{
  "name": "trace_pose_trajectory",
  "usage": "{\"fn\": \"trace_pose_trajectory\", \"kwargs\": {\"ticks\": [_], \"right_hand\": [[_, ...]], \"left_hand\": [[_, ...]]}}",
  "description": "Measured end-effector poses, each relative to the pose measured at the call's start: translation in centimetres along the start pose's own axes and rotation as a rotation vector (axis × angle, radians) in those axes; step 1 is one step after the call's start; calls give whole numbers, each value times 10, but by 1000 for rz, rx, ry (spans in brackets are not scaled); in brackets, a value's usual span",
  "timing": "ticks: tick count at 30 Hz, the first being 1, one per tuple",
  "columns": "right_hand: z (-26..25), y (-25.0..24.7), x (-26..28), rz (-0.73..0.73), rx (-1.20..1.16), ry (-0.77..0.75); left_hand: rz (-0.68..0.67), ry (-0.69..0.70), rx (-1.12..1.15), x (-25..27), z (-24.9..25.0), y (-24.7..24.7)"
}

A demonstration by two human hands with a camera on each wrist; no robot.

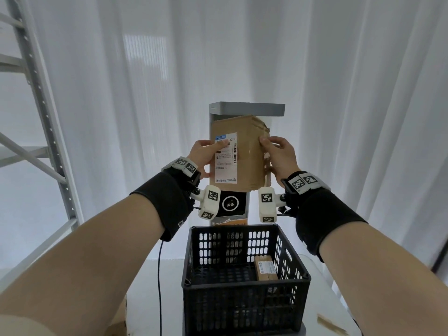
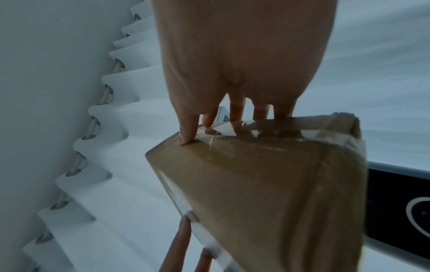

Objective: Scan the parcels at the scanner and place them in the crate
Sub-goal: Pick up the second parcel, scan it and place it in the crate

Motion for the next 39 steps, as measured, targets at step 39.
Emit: {"fn": "trace_pose_trajectory", "kwargs": {"ticks": [39], "right_hand": [[97,10,22,170,71,343]], "left_hand": [[-67,-91,-10,-1,-66,-29]]}}
Point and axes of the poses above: each hand's wrist, its own x-axis away from the middle knuckle, its own y-axis out of the palm, z = x × y, the point moved 7 cm from there along -x, towards the middle knuckle, and after that the axes turned 11 degrees about x, right-handed, at the moved point
